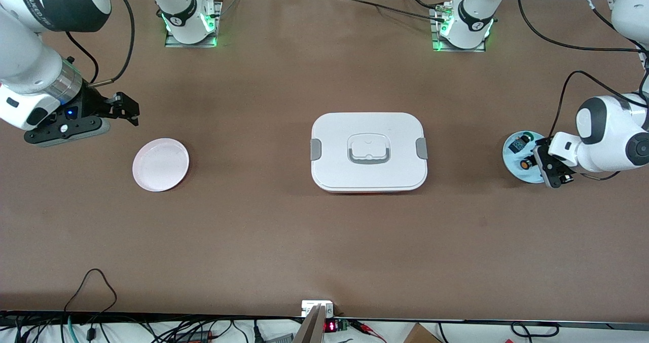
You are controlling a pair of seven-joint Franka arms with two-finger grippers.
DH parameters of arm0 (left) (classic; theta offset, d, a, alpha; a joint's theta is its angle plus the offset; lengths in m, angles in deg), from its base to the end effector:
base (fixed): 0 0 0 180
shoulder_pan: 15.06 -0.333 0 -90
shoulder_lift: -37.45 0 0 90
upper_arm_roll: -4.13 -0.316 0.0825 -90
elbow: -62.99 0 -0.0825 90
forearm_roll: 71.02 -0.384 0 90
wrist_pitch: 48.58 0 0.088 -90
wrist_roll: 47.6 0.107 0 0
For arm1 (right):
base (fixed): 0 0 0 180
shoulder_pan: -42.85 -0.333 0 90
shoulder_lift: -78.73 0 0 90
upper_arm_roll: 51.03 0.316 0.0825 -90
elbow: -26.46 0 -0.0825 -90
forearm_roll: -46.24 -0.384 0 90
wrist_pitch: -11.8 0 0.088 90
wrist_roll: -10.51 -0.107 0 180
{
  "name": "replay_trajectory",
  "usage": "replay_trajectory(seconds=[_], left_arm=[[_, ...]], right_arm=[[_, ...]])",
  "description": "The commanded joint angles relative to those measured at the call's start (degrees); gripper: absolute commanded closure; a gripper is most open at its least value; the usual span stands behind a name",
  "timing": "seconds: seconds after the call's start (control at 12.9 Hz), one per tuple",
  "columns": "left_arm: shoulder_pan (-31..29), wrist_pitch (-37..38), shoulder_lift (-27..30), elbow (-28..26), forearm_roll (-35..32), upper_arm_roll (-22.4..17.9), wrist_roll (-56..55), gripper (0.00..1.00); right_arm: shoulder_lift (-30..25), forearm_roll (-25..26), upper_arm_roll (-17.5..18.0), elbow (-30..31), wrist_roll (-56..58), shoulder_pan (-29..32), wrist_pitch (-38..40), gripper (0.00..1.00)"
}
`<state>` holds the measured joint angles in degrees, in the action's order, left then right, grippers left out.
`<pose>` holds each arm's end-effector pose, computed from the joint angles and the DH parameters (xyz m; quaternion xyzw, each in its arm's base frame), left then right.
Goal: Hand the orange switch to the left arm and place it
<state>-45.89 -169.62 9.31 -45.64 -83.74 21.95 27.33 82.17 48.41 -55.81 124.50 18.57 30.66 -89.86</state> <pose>0.5840 0.1524 0.2351 0.8185 -0.5615 -0.0963 0.0745 0.5778 0.0730 0.5414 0.9902 0.1384 0.0015 0.0211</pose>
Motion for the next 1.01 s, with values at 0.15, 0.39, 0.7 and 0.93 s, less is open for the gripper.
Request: replay_trajectory(seconds=[0.15, 0.39, 0.7, 0.93], left_arm=[[0.0, 20.3, 4.9, 9.7, 2.5, 7.1, -14.7, 0.0], [0.4, 31.8, 5.1, 18.6, 2.0, 13.1, -30.7, 0.0], [0.4, 41.6, 7.0, 24.7, 1.6, 21.5, -56.1, 0.0], [0.5, 40.5, 8.3, 25.6, 1.7, 23.3, -74.2, 0.0]], right_arm=[[0.3, -1.6, 0.1, -0.8, -0.5, 1.2, 0.6, 0.0], [0.3, -1.7, 0.1, -0.7, -0.5, 1.3, 0.6, 0.0], [0.6, -3.3, 0.0, -0.7, -0.4, 2.3, 0.6, 0.0], [0.6, -3.7, 0.1, -0.7, -0.4, 2.3, 0.7, 0.0]])
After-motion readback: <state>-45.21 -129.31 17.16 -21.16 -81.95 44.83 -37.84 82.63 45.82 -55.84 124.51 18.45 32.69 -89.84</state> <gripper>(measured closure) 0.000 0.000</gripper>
